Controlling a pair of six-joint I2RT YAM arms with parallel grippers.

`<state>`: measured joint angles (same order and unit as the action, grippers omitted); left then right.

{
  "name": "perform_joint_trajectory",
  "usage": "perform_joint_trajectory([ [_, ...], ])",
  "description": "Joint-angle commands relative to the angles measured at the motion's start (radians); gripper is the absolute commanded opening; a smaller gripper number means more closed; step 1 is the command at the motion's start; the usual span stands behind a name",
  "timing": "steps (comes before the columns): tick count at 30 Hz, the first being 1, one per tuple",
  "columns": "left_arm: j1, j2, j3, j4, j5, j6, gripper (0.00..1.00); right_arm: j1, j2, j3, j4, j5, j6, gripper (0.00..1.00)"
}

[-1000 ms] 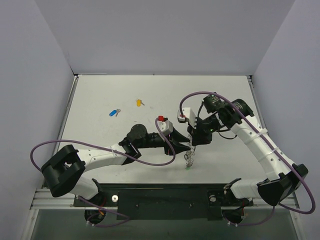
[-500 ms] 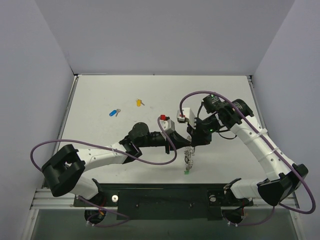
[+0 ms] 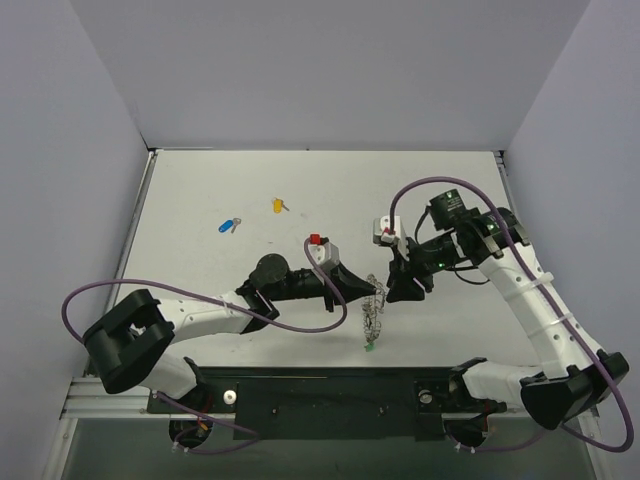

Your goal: Put the keys on the keyring

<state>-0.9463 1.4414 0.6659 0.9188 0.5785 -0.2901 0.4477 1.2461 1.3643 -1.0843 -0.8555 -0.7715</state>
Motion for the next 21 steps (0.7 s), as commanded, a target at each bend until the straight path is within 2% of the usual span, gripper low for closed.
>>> perform_joint_trajectory([
  [1,0.015,-0.039,-0.043,0.329,-0.060,-0.102,0.00,-0.021,-0.100,-0.051,-0.048,-0.142,-0.138,0.34],
  [7,0.026,0.004,-0.098,0.562,-0.146,-0.279,0.00,-0.023,-0.194,-0.114,0.003,-0.108,-0.242,0.34],
  [9,0.030,0.039,-0.112,0.676,-0.170,-0.352,0.00,-0.021,-0.246,-0.169,0.131,-0.085,-0.177,0.35],
  [10,0.030,0.062,-0.117,0.708,-0.183,-0.395,0.00,-0.021,-0.287,-0.191,0.262,-0.077,-0.085,0.35],
  [12,0.034,0.071,-0.118,0.723,-0.198,-0.435,0.00,-0.017,-0.350,-0.261,0.460,-0.047,0.050,0.36],
  [14,0.030,0.070,-0.117,0.723,-0.194,-0.437,0.00,-0.014,-0.378,-0.303,0.580,-0.024,0.142,0.36],
  [21,0.035,0.047,-0.114,0.726,-0.161,-0.368,0.00,0.016,-0.378,-0.366,0.581,-0.034,0.173,0.36],
])
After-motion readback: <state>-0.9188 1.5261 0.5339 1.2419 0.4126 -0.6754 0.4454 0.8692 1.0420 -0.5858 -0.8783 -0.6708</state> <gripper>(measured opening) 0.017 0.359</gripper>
